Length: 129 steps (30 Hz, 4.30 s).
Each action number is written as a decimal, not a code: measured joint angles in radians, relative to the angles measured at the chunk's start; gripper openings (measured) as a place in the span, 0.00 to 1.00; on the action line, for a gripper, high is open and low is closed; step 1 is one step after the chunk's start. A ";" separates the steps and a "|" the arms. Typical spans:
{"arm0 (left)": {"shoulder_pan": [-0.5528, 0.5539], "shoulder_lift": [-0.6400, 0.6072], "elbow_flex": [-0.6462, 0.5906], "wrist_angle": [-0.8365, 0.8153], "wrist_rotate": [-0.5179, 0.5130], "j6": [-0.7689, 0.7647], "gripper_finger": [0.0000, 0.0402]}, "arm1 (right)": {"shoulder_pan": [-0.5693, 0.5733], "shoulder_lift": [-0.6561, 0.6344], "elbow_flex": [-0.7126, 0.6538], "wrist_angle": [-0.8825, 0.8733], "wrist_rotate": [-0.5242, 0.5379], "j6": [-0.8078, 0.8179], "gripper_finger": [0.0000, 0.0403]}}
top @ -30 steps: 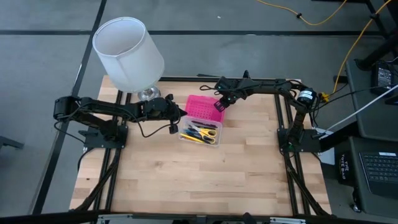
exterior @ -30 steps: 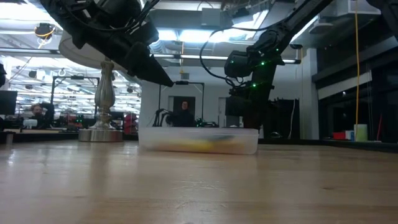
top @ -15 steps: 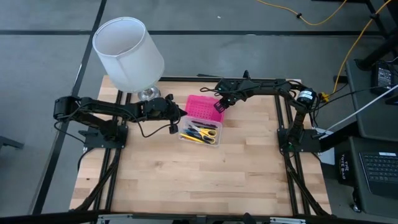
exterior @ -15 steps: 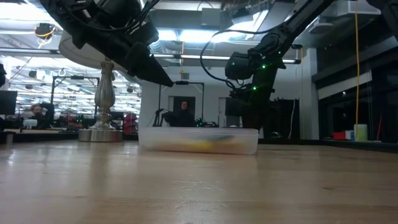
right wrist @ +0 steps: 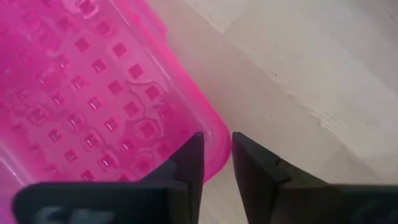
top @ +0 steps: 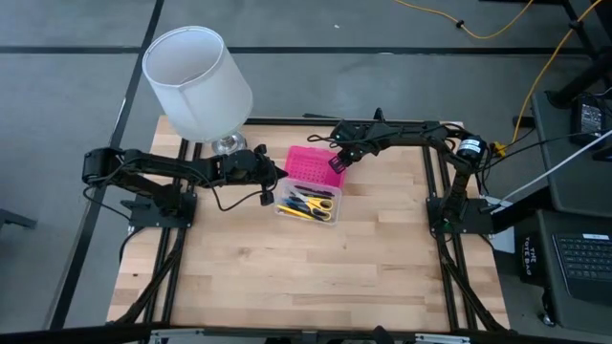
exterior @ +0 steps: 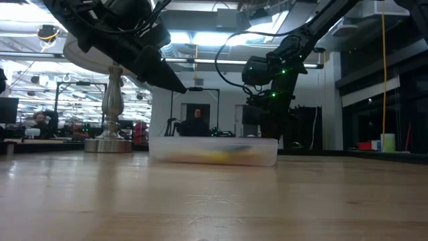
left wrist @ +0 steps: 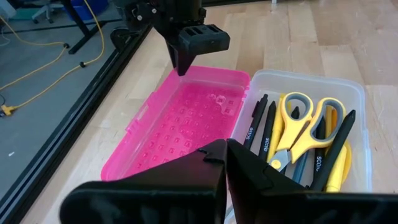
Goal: Pick & place school supplies into a supply box
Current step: Close the transparent supply box
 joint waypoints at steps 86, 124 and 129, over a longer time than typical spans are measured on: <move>0.231 0.033 0.000 0.012 0.170 -0.140 0.01 | 0.507 -0.194 0.000 -0.004 0.818 -0.049 0.01; 0.190 0.073 0.000 0.079 0.331 -0.132 0.01 | 0.506 -0.193 0.000 0.048 0.756 -0.057 0.06; 0.164 0.073 0.000 0.067 0.325 -0.122 0.01 | 0.506 -0.193 0.000 0.072 0.758 -0.085 0.04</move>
